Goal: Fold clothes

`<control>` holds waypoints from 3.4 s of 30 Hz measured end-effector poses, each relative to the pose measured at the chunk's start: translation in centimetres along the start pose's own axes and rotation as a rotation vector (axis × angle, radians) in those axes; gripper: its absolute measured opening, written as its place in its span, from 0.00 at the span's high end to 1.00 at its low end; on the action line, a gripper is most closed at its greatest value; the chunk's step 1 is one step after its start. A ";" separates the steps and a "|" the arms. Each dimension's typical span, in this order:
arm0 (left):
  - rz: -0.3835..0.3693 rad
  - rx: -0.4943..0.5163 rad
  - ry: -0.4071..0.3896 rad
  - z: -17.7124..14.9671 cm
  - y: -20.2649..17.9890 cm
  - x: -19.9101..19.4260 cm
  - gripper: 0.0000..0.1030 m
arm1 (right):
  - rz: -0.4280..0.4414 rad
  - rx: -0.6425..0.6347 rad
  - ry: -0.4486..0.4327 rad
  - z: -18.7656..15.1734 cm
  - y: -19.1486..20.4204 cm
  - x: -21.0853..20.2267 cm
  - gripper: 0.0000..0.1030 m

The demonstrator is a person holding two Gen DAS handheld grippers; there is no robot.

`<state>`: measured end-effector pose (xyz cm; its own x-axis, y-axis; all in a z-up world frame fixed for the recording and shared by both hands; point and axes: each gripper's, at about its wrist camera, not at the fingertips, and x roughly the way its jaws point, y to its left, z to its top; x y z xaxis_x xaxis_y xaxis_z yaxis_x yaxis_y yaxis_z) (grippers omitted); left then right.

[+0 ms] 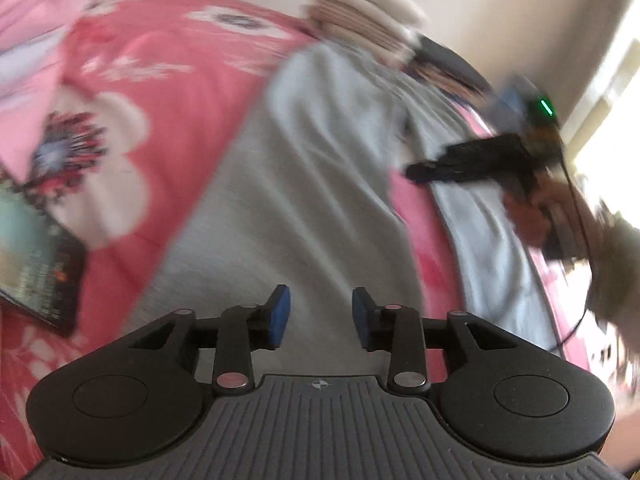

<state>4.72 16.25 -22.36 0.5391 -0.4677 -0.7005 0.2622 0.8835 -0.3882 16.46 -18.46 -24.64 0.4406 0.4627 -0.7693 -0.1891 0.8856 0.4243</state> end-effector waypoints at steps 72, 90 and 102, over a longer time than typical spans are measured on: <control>0.314 -0.056 0.060 -12.0 7.5 -11.0 0.57 | 0.208 0.141 0.397 -26.6 17.1 -5.5 0.82; 0.373 -0.034 0.055 -12.2 7.2 -10.8 0.73 | 0.225 0.205 0.347 -25.3 16.5 -3.7 0.55; 0.403 -0.089 0.062 -10.8 6.7 -13.4 0.99 | 0.328 0.262 0.484 -28.6 19.0 -4.6 0.95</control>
<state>-9.40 28.17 -22.04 0.5346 -0.0877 -0.8405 -0.0314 0.9919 -0.1234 -14.28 -2.54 -26.74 -0.0613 0.7288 -0.6820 0.0011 0.6833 0.7301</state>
